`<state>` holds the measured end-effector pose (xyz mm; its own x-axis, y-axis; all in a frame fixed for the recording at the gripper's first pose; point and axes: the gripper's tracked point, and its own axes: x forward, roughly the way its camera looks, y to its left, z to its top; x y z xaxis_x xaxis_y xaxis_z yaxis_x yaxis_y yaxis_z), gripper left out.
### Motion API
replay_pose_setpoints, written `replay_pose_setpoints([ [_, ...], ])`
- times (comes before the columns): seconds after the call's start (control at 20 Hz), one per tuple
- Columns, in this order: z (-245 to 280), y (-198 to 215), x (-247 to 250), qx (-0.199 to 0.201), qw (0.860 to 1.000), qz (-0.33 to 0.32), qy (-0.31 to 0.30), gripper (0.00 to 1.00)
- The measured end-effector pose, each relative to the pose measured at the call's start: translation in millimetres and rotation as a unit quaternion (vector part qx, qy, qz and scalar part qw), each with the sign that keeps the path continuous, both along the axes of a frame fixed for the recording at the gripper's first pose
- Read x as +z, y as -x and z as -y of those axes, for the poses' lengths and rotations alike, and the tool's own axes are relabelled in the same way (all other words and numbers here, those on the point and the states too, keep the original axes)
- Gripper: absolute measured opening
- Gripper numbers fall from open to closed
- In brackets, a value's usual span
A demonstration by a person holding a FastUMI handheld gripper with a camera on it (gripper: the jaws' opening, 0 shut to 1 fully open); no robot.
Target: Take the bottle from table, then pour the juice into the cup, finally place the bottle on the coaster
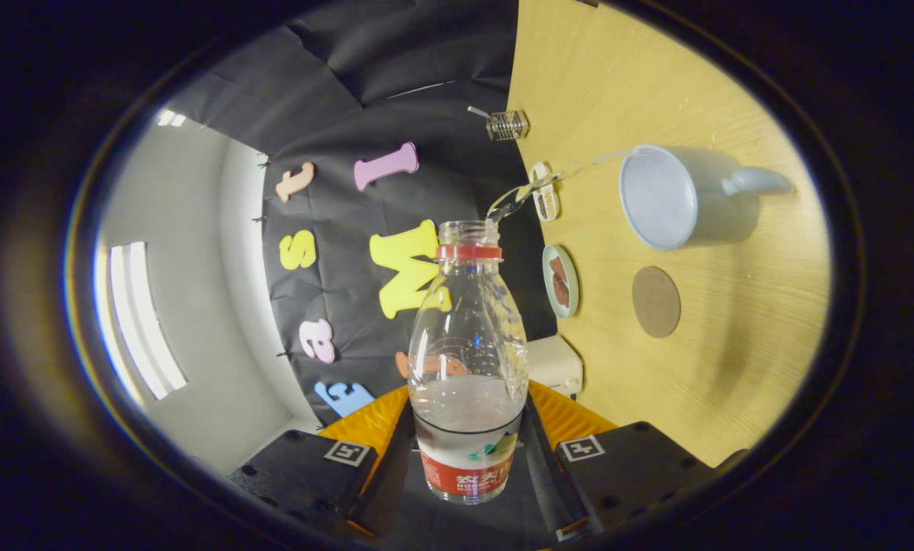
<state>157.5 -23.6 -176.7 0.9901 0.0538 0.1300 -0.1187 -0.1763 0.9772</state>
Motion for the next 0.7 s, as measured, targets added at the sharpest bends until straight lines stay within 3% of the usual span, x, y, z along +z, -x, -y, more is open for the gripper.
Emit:
replay_pose_setpoints([
  [0.7, -10.3, 0.9, 14.4, 0.019, 0.999, 0.015, -0.046, 0.75],
])
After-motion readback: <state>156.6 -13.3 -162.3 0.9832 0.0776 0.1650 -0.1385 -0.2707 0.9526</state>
